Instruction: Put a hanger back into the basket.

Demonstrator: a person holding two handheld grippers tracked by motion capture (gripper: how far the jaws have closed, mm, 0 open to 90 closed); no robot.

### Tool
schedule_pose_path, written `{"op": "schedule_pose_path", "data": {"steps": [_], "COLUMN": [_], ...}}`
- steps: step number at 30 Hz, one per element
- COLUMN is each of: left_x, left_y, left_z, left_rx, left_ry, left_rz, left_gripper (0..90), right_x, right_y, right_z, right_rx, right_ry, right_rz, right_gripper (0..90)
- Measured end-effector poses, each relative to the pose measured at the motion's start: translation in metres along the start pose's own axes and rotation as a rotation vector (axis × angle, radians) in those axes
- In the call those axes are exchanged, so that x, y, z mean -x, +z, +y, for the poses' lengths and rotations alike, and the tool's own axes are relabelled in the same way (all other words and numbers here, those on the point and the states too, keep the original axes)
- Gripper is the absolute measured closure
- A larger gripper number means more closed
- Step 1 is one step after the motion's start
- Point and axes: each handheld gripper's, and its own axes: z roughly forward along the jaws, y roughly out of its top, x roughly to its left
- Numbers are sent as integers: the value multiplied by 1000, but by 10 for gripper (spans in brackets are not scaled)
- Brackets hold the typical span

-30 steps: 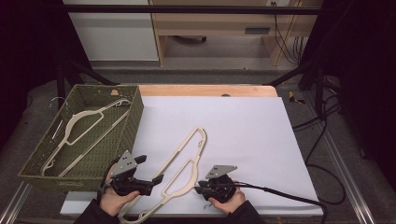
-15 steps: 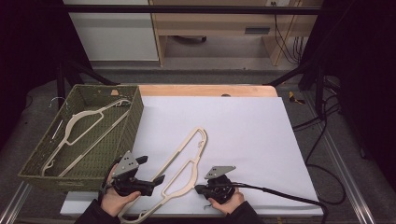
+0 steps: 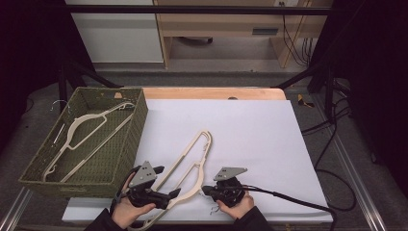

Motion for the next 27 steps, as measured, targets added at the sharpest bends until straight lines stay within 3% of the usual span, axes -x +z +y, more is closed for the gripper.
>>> {"op": "schedule_pose_path", "data": {"steps": [3, 9, 14, 16, 24, 27], "left_x": [7, 17, 22, 23, 22, 23], "left_y": [8, 30, 46, 51, 62, 64], "left_z": [3, 5, 6, 5, 5, 5], "left_rx": [-30, -138, -221, -243, -278, -290], "left_ry": [13, 48, 85, 80, 68, 64], "left_rz": [-17, -43, -60, -66, -85, -74], "left_gripper": [90, 136, 221, 266, 479, 560], "right_x": [-5, -5, -3, -4, -2, -1], "right_y": [0, -4, -8, -9, -15, -15], "right_z": [4, 8, 11, 11, 14, 15], "right_rx": [-5, -2, 7, 9, 15, 14], "right_ry": [-32, -22, -28, -21, -30, -33], "right_rz": [-13, -15, -4, -8, -12, -12], "right_gripper": [891, 892, 892, 892, 892, 892]}}
